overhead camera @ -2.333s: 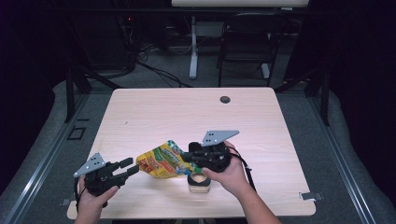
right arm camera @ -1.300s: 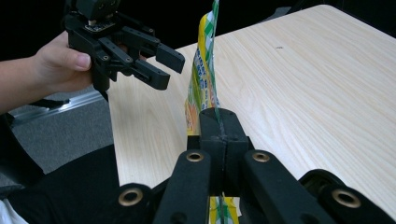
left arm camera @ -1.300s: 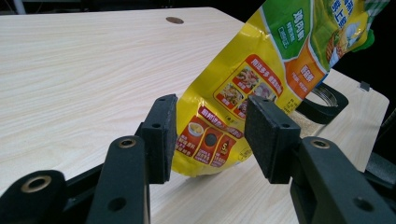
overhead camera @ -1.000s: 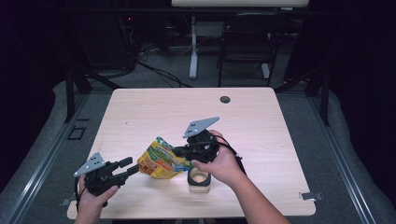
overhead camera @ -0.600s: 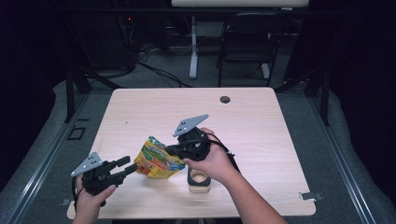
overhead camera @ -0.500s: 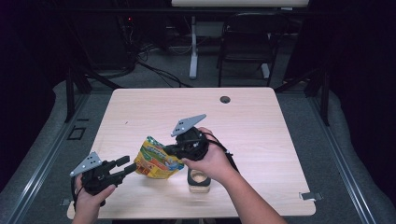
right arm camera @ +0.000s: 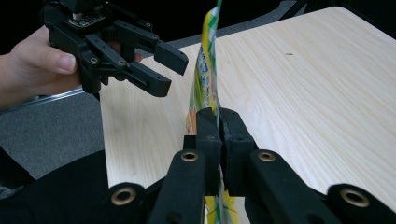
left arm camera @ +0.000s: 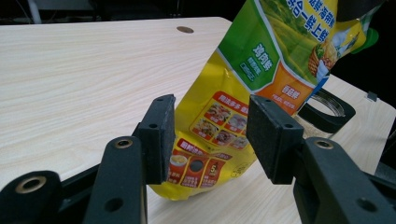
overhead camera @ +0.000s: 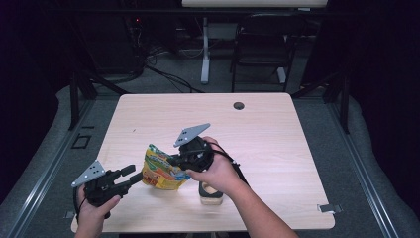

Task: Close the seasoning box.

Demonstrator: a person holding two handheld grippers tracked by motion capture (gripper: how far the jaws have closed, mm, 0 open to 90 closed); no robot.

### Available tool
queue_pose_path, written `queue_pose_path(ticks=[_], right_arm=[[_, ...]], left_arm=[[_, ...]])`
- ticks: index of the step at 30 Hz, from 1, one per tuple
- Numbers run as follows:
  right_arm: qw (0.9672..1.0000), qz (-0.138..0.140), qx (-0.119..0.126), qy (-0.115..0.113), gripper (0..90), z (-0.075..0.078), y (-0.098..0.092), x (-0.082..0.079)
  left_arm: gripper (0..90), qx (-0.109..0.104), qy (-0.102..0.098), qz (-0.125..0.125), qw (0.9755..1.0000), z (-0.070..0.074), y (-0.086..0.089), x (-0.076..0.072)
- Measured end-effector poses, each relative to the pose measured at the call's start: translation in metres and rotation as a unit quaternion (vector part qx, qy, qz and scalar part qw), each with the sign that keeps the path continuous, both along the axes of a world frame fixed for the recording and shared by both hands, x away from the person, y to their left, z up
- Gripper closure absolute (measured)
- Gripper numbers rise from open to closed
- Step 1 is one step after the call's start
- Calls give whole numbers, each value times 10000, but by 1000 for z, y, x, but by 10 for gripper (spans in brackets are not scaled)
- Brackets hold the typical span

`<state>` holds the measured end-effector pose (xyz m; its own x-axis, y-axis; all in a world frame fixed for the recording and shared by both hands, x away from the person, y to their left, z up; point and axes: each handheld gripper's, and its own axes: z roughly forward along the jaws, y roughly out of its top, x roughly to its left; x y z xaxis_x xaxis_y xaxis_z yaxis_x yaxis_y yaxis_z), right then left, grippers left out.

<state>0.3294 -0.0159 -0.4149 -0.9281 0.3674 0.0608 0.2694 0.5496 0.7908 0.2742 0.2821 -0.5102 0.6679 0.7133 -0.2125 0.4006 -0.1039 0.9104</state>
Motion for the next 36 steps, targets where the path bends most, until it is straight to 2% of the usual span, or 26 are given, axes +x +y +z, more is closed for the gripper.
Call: queue_pose_path(ticks=[3, 4, 6, 7, 16, 22, 24, 33, 36], right_arm=[[10000, -24, -41, -39, 866, -1, 3, 1], [10000, -26, -71, -41, 863, -1, 4, 1], [9999, -36, -94, -63, 861, -1, 5, 1], [9999, -51, -110, -55, 861, -1, 6, 1], [9999, -86, -109, -53, 852, -2, 17, 6], [9999, -106, -124, -50, 830, -3, 20, 7], [9999, -84, -127, -55, 823, -3, 21, 7], [9999, -121, -64, -62, 733, -3, 23, 6], [9999, -137, 41, -60, 701, -2, 24, 6]], left_arm=[[525, 27, 42, -84, 10000, 0, 1, 1], [525, 16, 26, -13, 10000, -1, 0, 0], [525, 1, 44, -58, 10000, -1, 1, 1], [525, -18, 28, 3, 10000, -1, 0, 0], [524, -14, 45, -19, 10000, -1, 2, 1], [524, -27, 28, 52, 10000, -2, 2, 1], [523, -5, 66, -34, 10000, -2, 3, 2], [502, 0, 57, 99, 9999, -4, 2, 2], [500, -5, 63, 116, 9999, -4, 2, 2]])
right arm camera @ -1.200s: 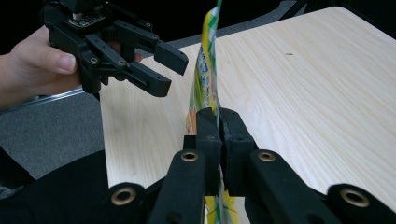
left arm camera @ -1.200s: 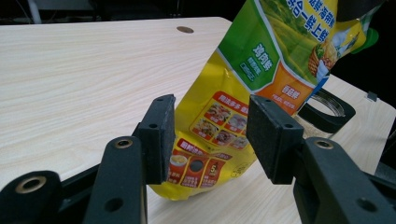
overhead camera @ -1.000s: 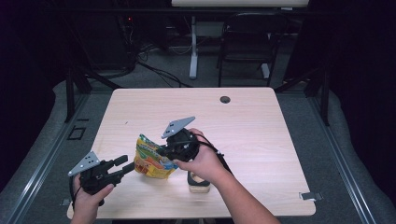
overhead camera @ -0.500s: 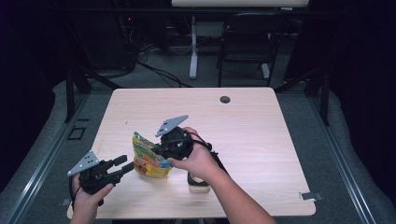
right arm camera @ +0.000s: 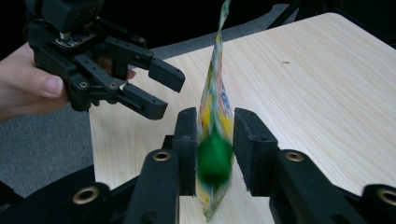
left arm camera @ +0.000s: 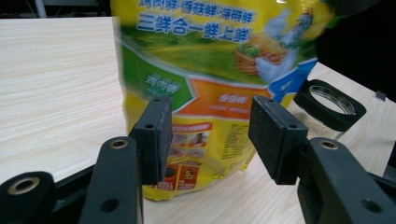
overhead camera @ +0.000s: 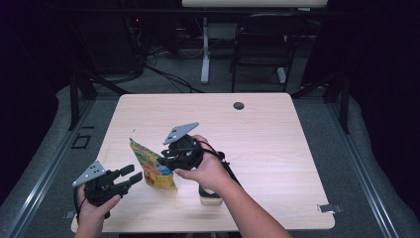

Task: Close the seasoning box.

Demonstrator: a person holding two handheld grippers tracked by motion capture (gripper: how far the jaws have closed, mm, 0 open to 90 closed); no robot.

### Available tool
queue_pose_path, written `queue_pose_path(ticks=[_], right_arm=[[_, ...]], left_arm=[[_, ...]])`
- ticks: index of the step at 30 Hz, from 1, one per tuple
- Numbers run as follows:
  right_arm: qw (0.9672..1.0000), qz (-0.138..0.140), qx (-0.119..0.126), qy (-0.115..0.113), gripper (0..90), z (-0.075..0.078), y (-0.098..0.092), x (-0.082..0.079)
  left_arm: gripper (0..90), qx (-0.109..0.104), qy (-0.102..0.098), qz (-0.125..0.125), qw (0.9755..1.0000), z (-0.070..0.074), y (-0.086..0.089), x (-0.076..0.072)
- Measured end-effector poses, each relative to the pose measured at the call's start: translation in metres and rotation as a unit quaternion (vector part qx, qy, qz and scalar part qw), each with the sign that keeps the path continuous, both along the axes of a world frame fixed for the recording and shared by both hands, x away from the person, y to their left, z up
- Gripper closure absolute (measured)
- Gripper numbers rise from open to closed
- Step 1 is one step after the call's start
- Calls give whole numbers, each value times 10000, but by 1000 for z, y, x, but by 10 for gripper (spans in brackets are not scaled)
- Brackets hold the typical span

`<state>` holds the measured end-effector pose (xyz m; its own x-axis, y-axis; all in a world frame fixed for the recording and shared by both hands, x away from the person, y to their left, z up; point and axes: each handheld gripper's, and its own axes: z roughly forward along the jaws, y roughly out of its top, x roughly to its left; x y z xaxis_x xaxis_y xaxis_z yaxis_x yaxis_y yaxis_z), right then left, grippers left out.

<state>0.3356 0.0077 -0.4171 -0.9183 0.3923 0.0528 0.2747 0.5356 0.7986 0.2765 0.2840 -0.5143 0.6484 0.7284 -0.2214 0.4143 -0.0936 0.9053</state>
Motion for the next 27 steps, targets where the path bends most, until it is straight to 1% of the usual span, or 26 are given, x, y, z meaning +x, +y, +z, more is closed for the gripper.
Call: queue_pose_path(ticks=[4, 5, 6, 10, 12, 13, 16, 17, 18, 19, 22, 23, 24, 27], right_arm=[[10000, -11, 31, 14, 649, 0, 2, 0], [10000, -25, 76, 29, 642, 0, 2, 0], [10000, -30, 67, 9, 636, 1, 2, 0], [9998, -84, 196, 51, 614, 2, 2, 0], [9997, -88, 207, 42, 603, 3, 2, 0], [9997, -97, 226, 39, 595, 4, 2, 0], [9994, -134, 333, 27, 582, 6, 1, -1], [9992, -136, 376, 36, 580, 7, 0, -1], [9991, -144, 404, 32, 575, 8, 0, -1], [9990, -149, 431, 24, 568, 8, -1, -1], [9985, -166, 523, 21, 553, 11, -4, -3], [9984, -165, 537, -1, 548, 12, -5, -3], [9983, -181, 559, -30, 541, 13, -5, -4], [9983, -174, 543, -113, 532, 16, -9, -7]], left_arm=[[498, 10, 10, -20, 10000, 0, 0, 0], [498, 11, 11, -22, 10000, 0, -1, 0], [498, 13, 45, -98, 9999, 0, 0, 0], [498, 32, 52, -126, 9999, 0, -1, 0], [499, 60, 39, -151, 9999, 0, -3, -1], [499, 31, 51, -154, 9999, 1, -4, -2], [505, 94, 22, -211, 9997, 2, -6, -3], [508, 122, -35, -144, 9998, 2, -8, -3], [509, 155, 16, -233, 9996, 3, -7, -4], [511, 97, 1, -243, 9997, 4, -8, -4], [521, 27, -49, -270, 9996, 7, -9, -5], [525, 30, -88, -219, 9997, 8, -10, -6], [527, 3, -82, -317, 9995, 10, -10, -7], [536, -31, -137, -393, 9991, 14, -12, -9]])
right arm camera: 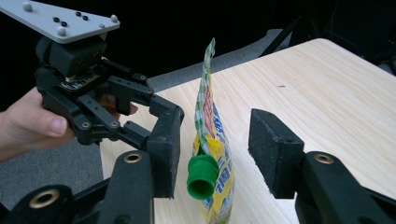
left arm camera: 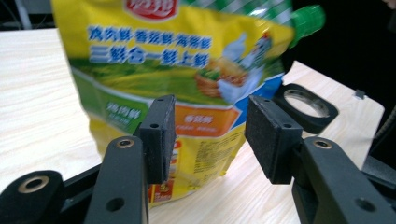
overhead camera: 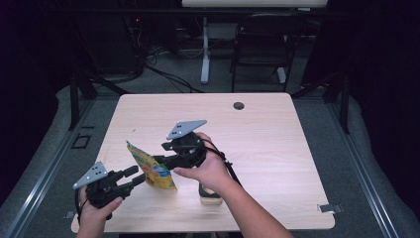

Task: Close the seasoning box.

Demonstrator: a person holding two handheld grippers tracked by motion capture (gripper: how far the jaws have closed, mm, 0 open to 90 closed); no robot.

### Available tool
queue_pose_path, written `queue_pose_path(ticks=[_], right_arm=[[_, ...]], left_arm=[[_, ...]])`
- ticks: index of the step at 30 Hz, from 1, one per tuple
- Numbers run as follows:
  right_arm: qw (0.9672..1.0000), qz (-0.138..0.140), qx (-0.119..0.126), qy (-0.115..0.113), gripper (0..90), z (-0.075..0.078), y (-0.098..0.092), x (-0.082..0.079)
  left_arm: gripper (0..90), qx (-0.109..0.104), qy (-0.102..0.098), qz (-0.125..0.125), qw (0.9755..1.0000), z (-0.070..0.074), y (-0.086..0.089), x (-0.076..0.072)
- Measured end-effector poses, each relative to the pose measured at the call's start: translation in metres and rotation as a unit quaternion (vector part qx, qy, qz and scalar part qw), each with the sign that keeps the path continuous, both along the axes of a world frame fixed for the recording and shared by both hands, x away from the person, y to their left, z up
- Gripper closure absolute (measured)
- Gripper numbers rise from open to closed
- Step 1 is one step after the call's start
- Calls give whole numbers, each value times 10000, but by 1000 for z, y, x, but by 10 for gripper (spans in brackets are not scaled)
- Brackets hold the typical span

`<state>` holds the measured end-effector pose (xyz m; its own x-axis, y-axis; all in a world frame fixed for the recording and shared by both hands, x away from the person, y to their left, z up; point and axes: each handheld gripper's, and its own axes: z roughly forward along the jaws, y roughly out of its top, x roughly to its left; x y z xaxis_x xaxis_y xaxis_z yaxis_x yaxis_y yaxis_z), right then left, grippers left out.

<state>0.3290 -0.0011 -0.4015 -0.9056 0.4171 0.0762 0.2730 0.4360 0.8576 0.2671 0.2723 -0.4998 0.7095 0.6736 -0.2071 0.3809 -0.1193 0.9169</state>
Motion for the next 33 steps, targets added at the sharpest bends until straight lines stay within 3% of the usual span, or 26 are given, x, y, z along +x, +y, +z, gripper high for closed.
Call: queue_pose_path(ticks=[8, 17, 21, 33], right_arm=[[9994, -232, 72, -265, 492, 3, -14, -8], [9986, -455, 215, -190, 516, -2, -38, -9], [9978, -555, 264, -256, 521, -4, -48, -11], [9966, -647, 367, -360, 521, -10, -70, -21]], left_arm=[[599, 40, -27, -86, 10000, 2, -7, -4], [616, 139, -5, -113, 9998, -1, -18, -5], [625, 139, 35, -251, 9996, -2, -21, -6], [635, 201, 4, -288, 9994, -3, -31, -9]])
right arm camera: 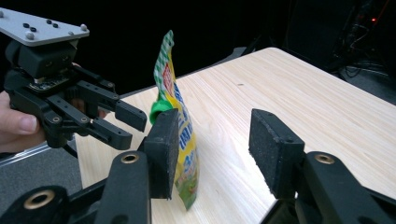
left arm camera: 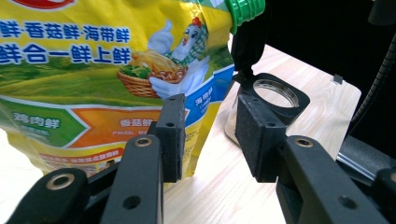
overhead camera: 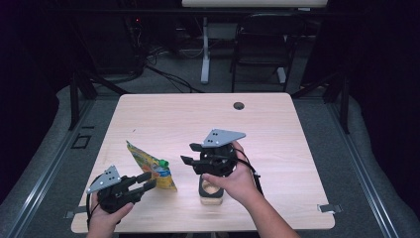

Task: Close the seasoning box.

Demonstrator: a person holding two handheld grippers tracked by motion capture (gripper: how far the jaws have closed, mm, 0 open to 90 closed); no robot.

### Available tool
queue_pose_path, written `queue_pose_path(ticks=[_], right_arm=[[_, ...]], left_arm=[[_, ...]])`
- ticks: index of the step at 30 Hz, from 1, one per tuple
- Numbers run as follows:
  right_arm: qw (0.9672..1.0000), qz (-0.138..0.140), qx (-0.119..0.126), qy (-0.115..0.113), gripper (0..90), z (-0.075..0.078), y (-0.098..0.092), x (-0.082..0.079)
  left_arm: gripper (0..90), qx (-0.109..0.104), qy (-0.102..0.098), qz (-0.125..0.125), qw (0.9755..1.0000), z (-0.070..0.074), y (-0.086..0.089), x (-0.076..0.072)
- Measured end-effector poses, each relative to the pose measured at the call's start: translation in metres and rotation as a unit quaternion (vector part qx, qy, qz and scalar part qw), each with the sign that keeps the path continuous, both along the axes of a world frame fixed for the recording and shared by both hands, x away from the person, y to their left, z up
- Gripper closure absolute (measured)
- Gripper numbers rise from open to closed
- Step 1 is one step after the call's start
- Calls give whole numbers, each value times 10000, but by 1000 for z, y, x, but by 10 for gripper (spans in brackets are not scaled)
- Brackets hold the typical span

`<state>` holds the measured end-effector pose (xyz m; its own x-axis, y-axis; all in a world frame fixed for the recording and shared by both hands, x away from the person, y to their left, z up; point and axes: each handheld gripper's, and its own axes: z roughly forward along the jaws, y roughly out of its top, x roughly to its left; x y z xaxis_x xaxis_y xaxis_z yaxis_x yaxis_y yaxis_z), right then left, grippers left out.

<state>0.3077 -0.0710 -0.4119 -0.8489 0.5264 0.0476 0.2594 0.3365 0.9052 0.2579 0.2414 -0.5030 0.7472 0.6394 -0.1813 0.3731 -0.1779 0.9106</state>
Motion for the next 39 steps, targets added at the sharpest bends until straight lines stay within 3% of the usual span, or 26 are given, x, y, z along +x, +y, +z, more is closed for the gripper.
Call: queue_pose_path(ticks=[1, 11, 13, 14, 15, 19, 21, 32, 34, 39], right_arm=[[10000, -21, 12, -4, 518, -1, -2, 0], [9995, -280, 111, 62, 505, -6, -24, -1], [9993, -346, 100, 44, 502, -7, -27, -1], [9992, -377, 98, 28, 501, -7, -29, 0], [9992, -405, 71, 32, 501, -7, -32, 1], [9983, -582, 73, 58, 500, -9, -41, 5], [9977, -665, 69, 87, 498, -10, -45, 8], [9952, -946, -85, 244, 513, -25, -63, 17], [9947, -979, -106, 282, 514, -28, -65, 19], [9943, -1001, -89, 363, 520, -36, -68, 22]], left_arm=[[635, -13, 40, -91, 9999, 0, 0, 0], [646, 63, 21, -86, 9999, -2, -7, -2], [646, 89, 84, -253, 9996, -2, -6, -1], [647, 80, 95, -252, 9996, -2, -7, -1], [650, 70, 29, -89, 9999, -3, -9, -2], [653, 78, 102, -263, 9996, -2, -8, -1], [653, 67, 56, -112, 9999, -3, -10, -2], [653, 80, 58, -125, 9999, -4, -11, -2], [655, 85, 115, -269, 9995, -4, -10, -2], [662, 90, 119, -311, 9994, -4, -11, -2]])
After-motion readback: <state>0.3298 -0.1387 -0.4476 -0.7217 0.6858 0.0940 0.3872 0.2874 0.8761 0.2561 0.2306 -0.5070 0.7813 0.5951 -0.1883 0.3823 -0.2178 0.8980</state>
